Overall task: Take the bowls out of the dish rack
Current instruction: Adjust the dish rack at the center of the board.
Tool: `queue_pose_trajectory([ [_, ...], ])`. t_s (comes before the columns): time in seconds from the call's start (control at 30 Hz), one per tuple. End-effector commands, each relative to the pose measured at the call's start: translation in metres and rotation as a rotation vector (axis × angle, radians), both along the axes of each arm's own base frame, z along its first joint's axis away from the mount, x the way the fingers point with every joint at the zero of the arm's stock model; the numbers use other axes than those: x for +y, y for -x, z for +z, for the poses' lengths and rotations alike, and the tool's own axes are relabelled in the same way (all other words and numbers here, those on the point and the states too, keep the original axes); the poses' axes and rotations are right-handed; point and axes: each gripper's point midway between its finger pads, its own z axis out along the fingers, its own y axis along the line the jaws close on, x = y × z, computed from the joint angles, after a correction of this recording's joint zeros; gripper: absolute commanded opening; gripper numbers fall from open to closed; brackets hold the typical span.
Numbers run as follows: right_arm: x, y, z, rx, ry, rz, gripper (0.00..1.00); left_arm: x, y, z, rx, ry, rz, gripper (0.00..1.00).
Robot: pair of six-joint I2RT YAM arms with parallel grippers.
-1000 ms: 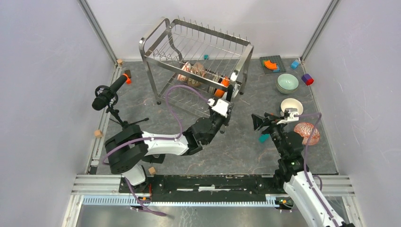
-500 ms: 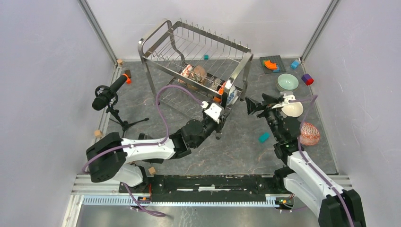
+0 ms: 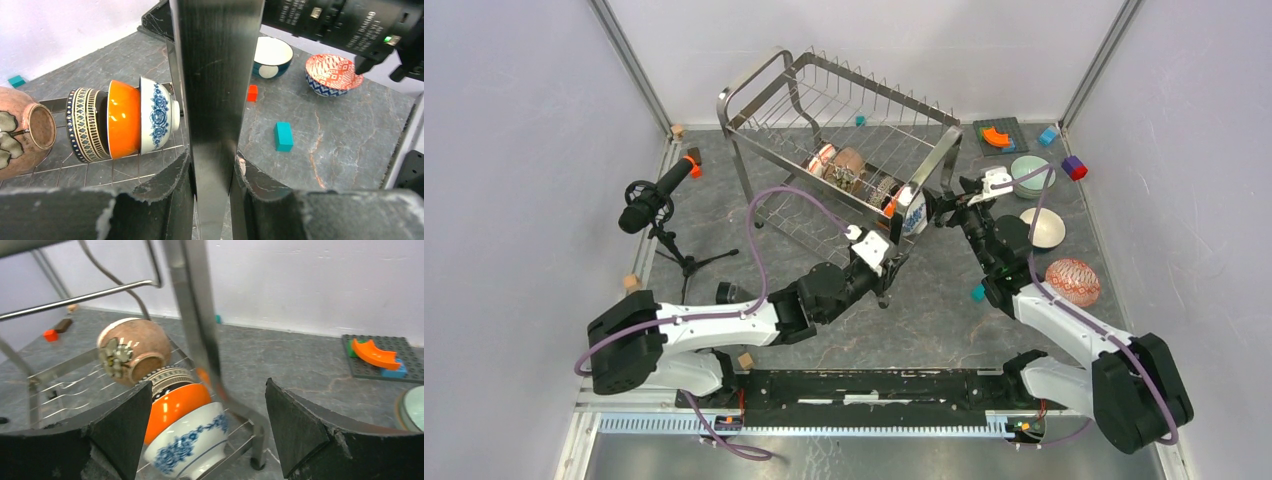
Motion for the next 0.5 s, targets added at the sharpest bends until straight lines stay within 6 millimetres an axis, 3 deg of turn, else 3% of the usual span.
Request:
queue_pose_trajectory([
  [0.0,-0.016,-0.016,0.019,-0.055,0.033,-0.129,0.87,-0.010,0.044,-0.011,0.113,0.038,-0.152,0.12],
  [0.07,-0.016,-0.020,0.018,-0.056,0.049,-0.136,0.86,-0.008,0.045,-0.014,0.121,0.039,-0.147,0.12],
  [0.13,-0.011,-0.023,0.017,-0.060,0.063,-0.120,0.78,-0.005,0.045,-0.018,0.128,0.031,-0.142,0.12],
  [0.27,-0.003,-0.024,0.015,-0.061,0.073,-0.082,0.42,0.002,0.043,-0.020,0.127,0.009,-0.115,0.12],
  [0.3,-0.004,-0.018,0.012,-0.052,0.074,-0.085,0.23,0.007,0.037,-0.020,0.124,-0.014,-0.074,0.15],
  [0.47,-0.021,-0.003,0.004,0.005,0.063,-0.147,0.05,0.018,0.019,-0.021,0.113,-0.067,0.045,0.15],
])
